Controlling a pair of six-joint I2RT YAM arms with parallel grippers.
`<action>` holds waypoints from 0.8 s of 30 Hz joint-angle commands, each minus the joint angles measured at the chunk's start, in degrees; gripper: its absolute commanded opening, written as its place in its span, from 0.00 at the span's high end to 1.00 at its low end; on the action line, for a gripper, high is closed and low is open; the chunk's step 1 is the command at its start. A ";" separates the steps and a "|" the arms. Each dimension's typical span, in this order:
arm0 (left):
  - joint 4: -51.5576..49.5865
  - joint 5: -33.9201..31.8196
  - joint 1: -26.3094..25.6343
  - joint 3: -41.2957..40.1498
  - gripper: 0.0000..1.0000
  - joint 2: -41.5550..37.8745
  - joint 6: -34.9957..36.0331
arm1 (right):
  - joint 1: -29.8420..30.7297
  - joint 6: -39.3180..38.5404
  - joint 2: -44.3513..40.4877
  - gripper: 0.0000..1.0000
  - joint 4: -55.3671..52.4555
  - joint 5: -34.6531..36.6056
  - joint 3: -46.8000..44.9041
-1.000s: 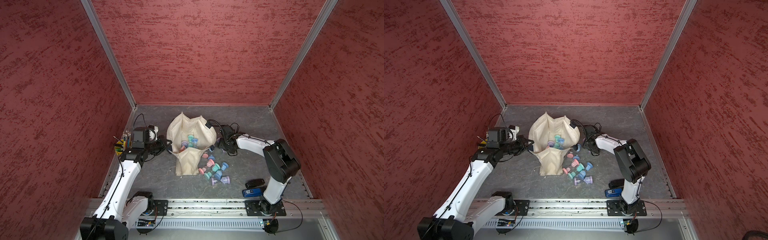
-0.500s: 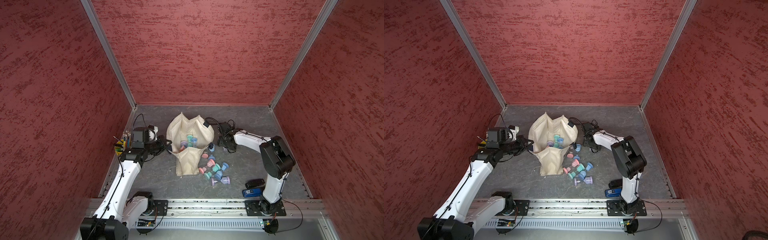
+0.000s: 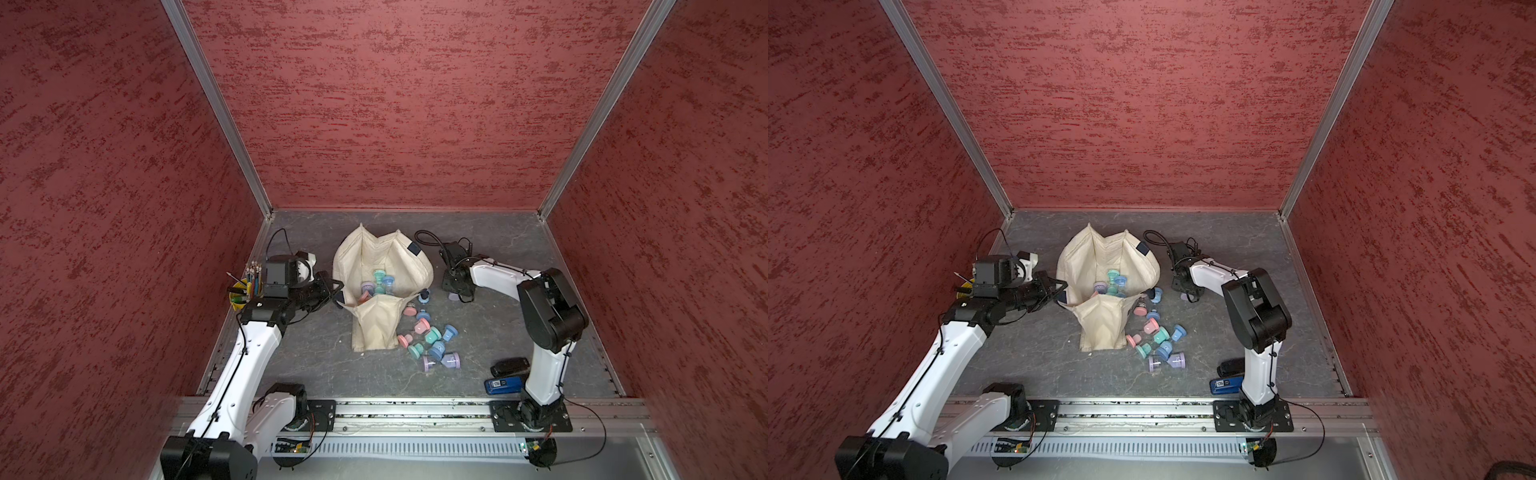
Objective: Put the hourglass into the canvas bag
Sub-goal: Pick up the hourglass from the center of the board.
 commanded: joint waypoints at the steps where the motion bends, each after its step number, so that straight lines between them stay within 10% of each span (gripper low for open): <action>1: 1.27 0.40 0.38 -0.37 0.92 -0.25 0.73 | -0.56 1.18 -1.55 0.65 0.40 -1.01 -2.79; 9: 0.93 0.22 0.78 0.09 0.77 -0.29 0.50 | -0.63 4.69 -8.49 0.91 1.47 -2.38 -8.56; 24: 1.45 1.24 2.30 -0.04 0.80 0.08 -0.47 | -0.03 7.89 -32.11 1.00 -0.84 -4.67 -8.07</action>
